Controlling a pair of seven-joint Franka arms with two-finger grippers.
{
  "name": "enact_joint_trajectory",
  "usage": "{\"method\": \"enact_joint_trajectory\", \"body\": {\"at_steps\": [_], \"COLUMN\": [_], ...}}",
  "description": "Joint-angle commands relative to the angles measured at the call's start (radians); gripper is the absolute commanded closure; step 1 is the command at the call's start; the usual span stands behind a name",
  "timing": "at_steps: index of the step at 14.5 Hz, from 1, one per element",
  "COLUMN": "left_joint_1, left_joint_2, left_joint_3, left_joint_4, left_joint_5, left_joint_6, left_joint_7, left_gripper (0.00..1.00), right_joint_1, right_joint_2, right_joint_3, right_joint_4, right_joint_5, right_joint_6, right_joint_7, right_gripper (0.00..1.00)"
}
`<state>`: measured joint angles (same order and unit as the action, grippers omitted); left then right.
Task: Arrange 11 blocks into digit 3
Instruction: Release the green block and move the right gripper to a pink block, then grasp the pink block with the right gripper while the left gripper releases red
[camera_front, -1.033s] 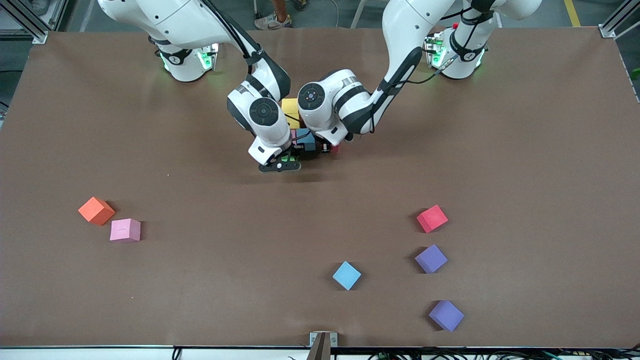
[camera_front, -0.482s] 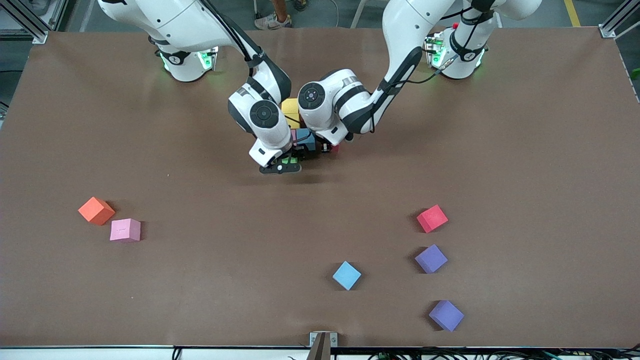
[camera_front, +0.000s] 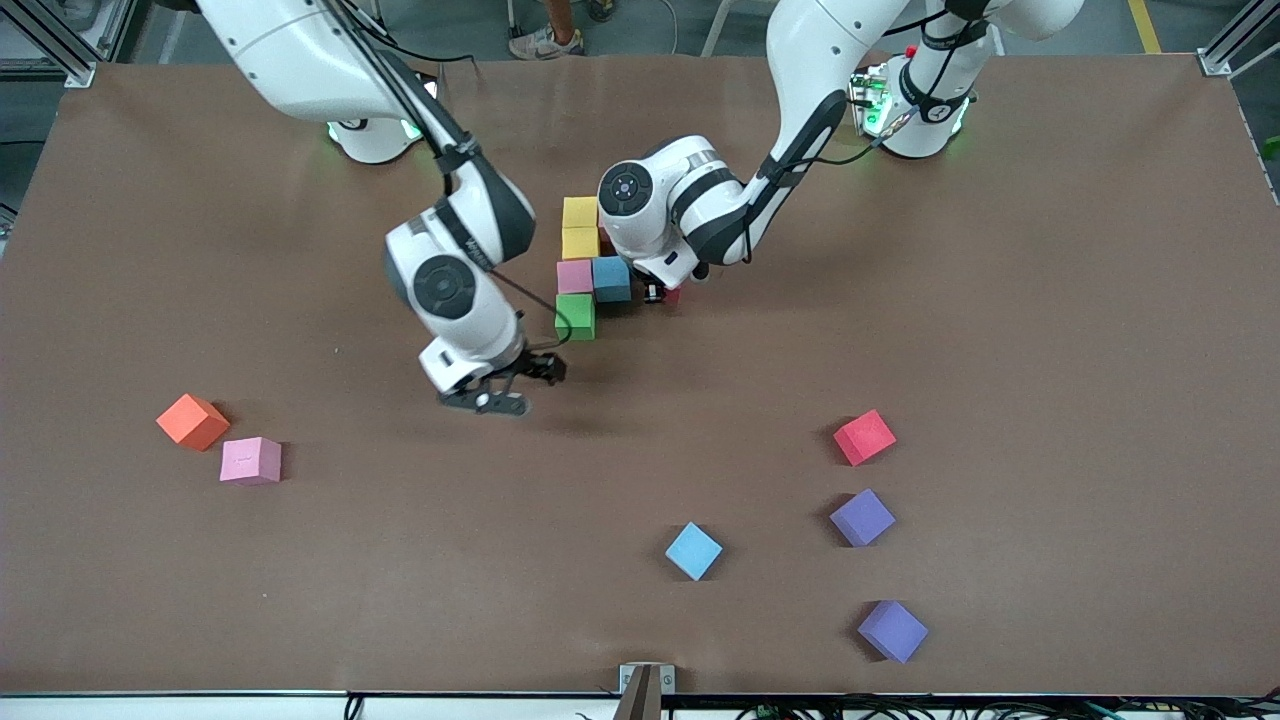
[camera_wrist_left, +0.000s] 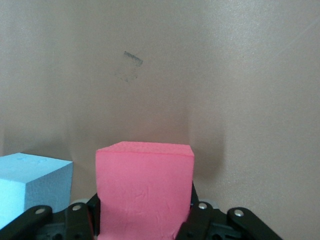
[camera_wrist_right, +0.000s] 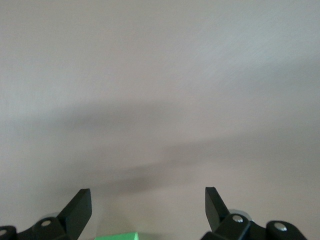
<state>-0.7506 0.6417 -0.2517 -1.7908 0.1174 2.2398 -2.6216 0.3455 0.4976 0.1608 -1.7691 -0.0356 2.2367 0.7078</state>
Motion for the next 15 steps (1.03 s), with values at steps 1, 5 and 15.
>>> {"method": "enact_joint_trajectory", "body": {"at_steps": [1, 5, 15], "left_joint_1": [-0.01, -0.033, -0.047], "left_joint_2": [-0.025, -0.01, 0.042], "left_joint_3": [0.003, 0.005, 0.014], "left_joint_4": [-0.027, 0.005, 0.059], "left_joint_5": [0.011, 0.011, 0.083], "left_joint_6": [0.014, 0.014, 0.012], "left_joint_7": [-0.014, -0.043, -0.043], "left_gripper": [0.8, 0.8, 0.8], "right_joint_1": [-0.087, -0.326, -0.64], "right_joint_2": [-0.004, 0.004, 0.114], "right_joint_3": [-0.03, -0.037, -0.037], "right_joint_4": [0.115, 0.151, 0.195], "right_joint_5": [0.011, 0.008, -0.007], "right_joint_6": [-0.103, -0.104, -0.098], "right_joint_7": [-0.004, -0.123, -0.86], "right_gripper": [0.0, 0.0, 0.0]}}
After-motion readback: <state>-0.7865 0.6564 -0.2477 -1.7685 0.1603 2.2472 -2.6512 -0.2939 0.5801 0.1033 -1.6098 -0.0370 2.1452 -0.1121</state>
